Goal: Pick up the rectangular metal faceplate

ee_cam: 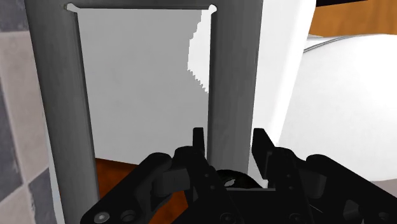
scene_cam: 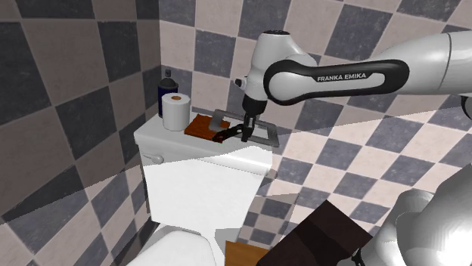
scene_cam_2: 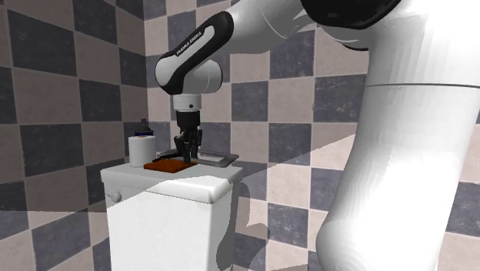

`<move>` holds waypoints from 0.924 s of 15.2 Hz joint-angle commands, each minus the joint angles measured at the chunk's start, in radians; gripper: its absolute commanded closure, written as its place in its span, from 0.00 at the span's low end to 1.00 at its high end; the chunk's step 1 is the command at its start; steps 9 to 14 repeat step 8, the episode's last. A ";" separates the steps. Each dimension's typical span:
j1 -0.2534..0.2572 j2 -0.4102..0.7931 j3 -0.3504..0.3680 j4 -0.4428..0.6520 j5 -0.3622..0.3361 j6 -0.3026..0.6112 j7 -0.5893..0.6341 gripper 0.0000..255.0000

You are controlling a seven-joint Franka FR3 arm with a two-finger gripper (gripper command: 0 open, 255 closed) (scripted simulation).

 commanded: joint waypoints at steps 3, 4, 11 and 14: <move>0.001 -0.007 0.002 0.048 0.002 -0.055 -0.002 1.00; 0.002 -0.008 0.002 0.060 0.003 -0.069 -0.003 1.00; 0.002 -0.010 0.002 0.087 0.004 -0.097 -0.005 1.00; 0.002 -0.010 0.002 0.087 0.004 -0.097 -0.005 1.00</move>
